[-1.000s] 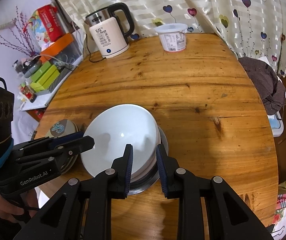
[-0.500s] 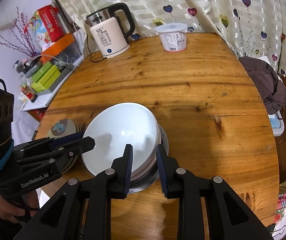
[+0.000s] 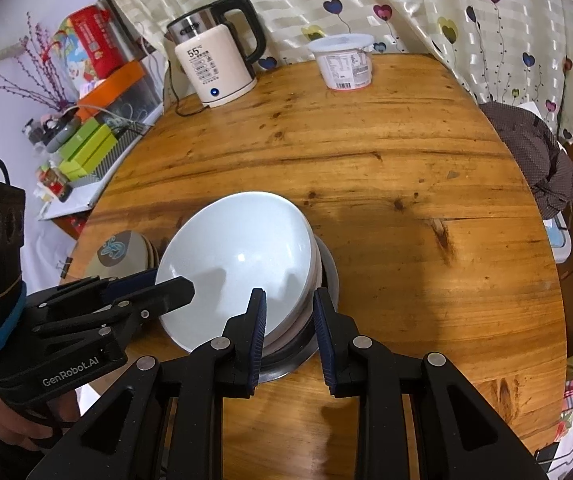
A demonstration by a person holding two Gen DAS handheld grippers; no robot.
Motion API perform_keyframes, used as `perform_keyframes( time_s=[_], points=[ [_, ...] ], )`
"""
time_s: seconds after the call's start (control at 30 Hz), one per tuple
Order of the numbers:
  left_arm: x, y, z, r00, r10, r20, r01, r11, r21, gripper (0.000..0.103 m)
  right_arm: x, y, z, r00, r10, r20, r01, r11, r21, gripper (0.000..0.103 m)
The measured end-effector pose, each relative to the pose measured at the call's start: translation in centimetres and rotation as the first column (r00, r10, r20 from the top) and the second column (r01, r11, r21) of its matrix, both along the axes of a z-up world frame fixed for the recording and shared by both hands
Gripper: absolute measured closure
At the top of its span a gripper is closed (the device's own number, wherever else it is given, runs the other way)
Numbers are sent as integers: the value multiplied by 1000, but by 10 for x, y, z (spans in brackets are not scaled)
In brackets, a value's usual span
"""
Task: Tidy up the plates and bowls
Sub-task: 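Lower the held white bowl into the bowls nested in the steel bowl, then open the left tool to release the white bowl onto the stack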
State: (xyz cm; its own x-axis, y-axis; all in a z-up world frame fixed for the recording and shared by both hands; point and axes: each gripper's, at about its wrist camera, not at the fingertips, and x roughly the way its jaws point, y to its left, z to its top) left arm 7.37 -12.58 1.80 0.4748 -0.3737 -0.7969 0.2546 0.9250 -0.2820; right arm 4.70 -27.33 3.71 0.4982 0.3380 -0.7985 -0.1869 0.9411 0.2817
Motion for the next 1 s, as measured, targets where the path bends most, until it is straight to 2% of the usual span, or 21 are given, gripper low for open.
perform_keyframes(
  time_s=[0.33,0.5,0.6,1.0],
  points=[
    [-3,9,2,1000,16,17,-15,999,-34,71,-11,2,19,996,6,87,0,998,-65,76],
    [-7,10,4,1000,9,28,-8,999,-41,66,-20,0,25,990,12,141,4,994,-110,60],
    [-10,11,5,999,7,37,-5,999,-44,66,-25,-2,28,986,12,167,10,991,-130,55],
    [-25,20,10,996,21,82,-18,999,-35,65,-39,-8,32,977,5,213,29,988,-154,54]
  ],
)
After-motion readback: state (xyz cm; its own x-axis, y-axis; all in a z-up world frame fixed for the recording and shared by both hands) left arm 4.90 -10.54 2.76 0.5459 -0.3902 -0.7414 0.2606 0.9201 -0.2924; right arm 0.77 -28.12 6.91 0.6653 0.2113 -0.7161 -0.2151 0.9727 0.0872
